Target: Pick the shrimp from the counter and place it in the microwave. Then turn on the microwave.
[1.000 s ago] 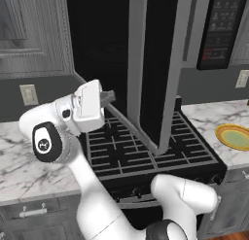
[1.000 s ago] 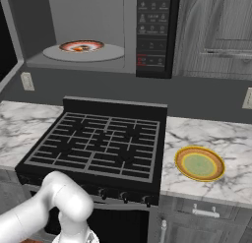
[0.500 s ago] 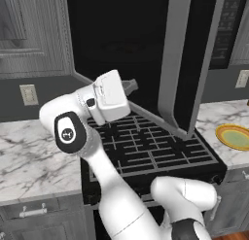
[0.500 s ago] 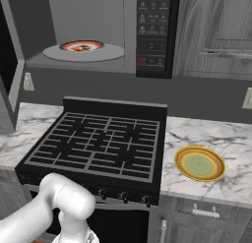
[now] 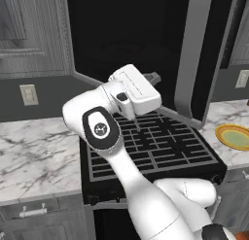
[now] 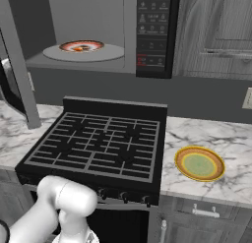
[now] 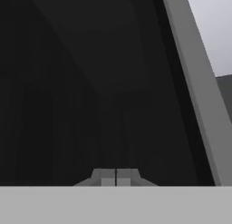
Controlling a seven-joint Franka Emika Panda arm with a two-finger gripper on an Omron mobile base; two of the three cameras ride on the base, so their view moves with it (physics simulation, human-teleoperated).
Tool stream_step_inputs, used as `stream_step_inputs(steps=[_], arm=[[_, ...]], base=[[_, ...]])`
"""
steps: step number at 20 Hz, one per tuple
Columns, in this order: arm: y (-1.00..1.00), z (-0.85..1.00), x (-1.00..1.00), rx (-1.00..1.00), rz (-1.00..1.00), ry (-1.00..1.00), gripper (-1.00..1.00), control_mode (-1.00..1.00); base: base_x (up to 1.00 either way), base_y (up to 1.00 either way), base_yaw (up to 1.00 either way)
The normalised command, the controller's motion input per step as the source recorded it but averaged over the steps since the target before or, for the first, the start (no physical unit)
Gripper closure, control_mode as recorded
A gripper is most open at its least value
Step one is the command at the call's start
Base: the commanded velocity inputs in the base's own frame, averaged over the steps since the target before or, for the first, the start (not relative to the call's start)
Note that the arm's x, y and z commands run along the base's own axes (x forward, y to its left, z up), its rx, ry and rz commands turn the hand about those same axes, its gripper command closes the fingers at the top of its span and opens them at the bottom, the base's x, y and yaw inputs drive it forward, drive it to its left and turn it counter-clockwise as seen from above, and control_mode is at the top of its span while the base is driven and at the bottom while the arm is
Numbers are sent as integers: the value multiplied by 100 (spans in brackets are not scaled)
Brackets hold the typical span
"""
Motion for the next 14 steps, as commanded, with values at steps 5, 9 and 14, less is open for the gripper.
stream_step_inputs(steps=[5, 9, 14], arm=[[-57, 0, 0, 0, 34, 1, 100, -100], [-53, 0, 0, 0, 40, 2, 100, -100], [-46, 0, 1, 0, 41, 4, 100, -100]], base=[[0, 0, 0], [0, 0, 0], [0, 0, 0]])
